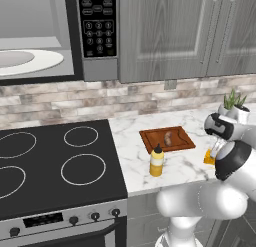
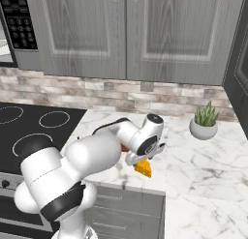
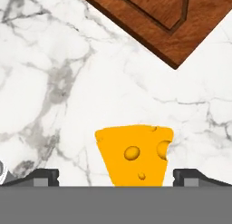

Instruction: Retrieve the reheated potato from the microwave, then place the potato, cheese, and condiment on the cutting board.

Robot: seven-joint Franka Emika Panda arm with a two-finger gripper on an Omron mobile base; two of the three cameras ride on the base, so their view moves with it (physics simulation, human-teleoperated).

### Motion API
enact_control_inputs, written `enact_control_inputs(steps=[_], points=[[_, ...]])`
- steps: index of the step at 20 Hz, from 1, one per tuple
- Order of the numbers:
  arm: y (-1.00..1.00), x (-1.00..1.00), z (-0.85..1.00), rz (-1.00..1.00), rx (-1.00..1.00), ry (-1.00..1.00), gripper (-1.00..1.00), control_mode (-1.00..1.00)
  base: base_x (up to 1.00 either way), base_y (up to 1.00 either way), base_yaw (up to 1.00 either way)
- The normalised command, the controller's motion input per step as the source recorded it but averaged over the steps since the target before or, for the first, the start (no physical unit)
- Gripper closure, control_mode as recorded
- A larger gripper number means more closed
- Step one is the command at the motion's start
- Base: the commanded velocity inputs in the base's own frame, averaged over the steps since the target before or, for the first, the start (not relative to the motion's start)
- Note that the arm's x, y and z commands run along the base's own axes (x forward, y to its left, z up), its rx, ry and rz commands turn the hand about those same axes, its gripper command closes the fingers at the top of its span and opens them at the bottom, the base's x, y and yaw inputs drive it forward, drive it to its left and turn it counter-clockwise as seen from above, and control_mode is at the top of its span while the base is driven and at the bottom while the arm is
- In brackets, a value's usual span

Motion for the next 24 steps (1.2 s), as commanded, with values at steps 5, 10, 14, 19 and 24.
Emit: enact_control_inputs(steps=[5, 10, 14, 19, 24], points=[[-0.1, 0.04, -0.2, 0.07, 0.0, 0.08, -1.0, -1.0, 0.0, 0.0, 0.0], [-0.01, -0.3, -0.13, 0.07, 0.0, 0.07, -1.0, -1.0, 0.0, 0.0, 0.0], [0.0, -0.12, -0.03, 0.07, 0.0, 0.06, -1.0, -1.0, 0.0, 0.0, 0.0], [0.0, 0.0, -0.18, 0.05, 0.0, 0.05, -1.0, -1.0, 0.0, 0.0, 0.0], [0.0, 0.01, -0.25, 0.02, 0.0, 0.01, -1.0, -1.0, 0.0, 0.0, 0.0]])
